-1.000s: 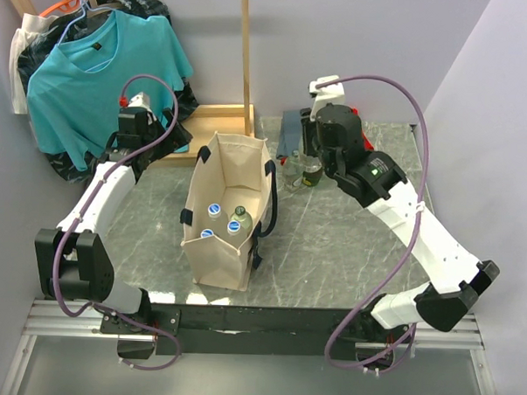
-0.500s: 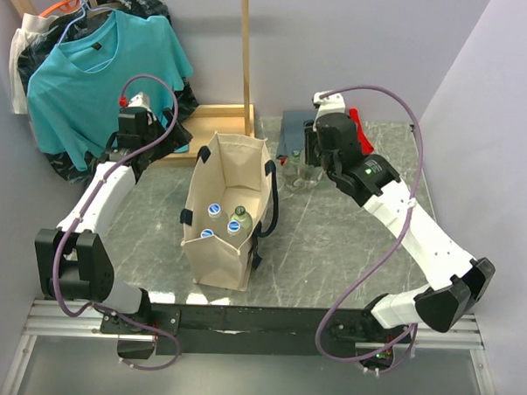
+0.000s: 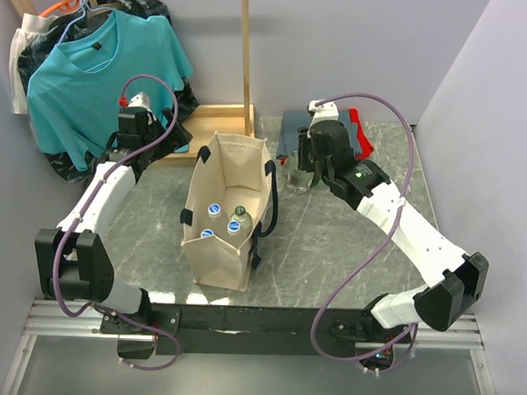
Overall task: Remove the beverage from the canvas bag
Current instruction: Place the drink at the center of the board.
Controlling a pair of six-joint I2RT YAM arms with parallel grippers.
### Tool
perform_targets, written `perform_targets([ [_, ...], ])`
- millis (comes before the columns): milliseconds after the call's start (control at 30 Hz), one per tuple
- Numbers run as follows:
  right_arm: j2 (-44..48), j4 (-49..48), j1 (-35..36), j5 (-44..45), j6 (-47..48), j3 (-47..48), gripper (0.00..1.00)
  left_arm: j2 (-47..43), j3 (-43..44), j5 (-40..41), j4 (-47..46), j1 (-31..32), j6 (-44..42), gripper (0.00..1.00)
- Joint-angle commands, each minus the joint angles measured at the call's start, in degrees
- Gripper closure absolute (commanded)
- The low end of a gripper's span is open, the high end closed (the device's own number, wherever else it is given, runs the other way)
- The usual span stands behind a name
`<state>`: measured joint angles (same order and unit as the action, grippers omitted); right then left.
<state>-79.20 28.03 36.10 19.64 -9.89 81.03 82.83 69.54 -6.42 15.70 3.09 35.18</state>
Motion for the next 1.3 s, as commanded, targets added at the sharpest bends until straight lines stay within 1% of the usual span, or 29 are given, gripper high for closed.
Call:
perform_targets([
  [0, 0.5, -12.8, -0.5, 1.4, -1.7, 0.2, 1.0, -1.4, 0.6, -0.5, -2.0, 0.3, 0.1, 0.04],
  [267, -0.9, -16.5, -0.4, 1.0, -3.2, -3.1, 1.0, -1.5, 0.7, -0.2, -1.2, 0.3, -0.5, 0.04],
  [533, -3.0, -18.0, -0.4, 0.4, -3.7, -3.8, 1.0, -1.4, 0.7, 0.1, -1.0, 0.3, -0.5, 0.04],
  [700, -4.2, -21.4, -0.5, -0.6, -5.8, -6.0, 1.0, -1.4, 1.1, 0.1, -0.8, 0.3, -0.7, 0.04],
  [867, -5.3, -23.0, -0.3, 0.0, -5.5, -6.9, 1.0, -1.4, 1.2, 0.3, -0.3, 0.3, -1.1, 0.04],
  [1267, -8.6, -23.1, -0.2, 1.4, -3.9, -6.9, 1.0, -1.3, 0.8, 1.0, -0.5, 0.3, -0.9, 0.04],
])
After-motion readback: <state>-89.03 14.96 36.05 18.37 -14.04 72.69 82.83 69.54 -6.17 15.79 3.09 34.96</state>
